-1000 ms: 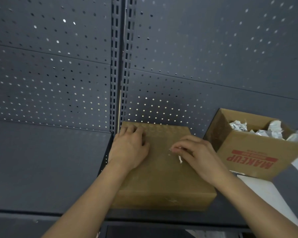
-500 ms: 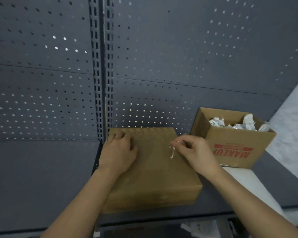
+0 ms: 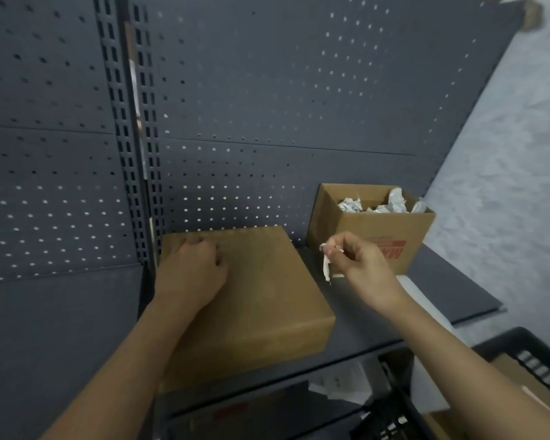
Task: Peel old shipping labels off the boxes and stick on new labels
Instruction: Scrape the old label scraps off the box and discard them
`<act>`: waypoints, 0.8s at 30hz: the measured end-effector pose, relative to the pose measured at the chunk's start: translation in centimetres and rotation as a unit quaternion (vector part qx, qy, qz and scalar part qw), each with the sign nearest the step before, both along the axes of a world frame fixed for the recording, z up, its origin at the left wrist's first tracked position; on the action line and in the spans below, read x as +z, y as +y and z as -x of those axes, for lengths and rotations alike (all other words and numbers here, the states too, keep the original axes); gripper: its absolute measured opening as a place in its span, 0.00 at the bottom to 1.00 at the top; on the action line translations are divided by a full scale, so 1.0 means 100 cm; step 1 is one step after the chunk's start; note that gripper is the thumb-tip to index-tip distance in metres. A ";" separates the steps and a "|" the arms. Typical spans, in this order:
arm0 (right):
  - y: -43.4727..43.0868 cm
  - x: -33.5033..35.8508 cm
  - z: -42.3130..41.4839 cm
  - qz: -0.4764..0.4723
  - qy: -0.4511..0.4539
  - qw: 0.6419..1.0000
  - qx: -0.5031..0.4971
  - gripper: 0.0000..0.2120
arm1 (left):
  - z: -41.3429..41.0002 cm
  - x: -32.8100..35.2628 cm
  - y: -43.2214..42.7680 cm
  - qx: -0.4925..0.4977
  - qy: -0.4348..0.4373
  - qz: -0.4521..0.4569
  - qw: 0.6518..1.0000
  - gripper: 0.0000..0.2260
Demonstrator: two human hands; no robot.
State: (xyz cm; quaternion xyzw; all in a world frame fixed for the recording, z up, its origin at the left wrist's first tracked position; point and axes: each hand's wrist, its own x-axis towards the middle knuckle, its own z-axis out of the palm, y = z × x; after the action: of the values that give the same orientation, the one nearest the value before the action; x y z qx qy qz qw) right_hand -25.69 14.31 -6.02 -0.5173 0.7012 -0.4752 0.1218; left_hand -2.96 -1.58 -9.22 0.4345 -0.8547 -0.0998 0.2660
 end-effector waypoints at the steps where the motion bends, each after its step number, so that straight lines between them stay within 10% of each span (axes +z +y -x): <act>1: 0.003 0.000 0.001 0.001 -0.012 1.000 0.005 0.07 | 0.002 0.002 0.001 -0.009 0.007 0.005 1.000 0.09; 24: 0.057 0.025 0.078 0.102 -0.067 0.992 -0.019 0.03 | 0.118 0.009 0.064 -0.104 0.033 -0.040 0.993 0.08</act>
State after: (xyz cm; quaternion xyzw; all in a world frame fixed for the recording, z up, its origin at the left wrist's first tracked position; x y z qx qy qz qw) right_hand -33.46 19.99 -3.54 -0.4803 0.6488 -0.5805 0.1061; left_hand -14.72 4.84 -8.33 0.3502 -0.8813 -0.1754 0.2643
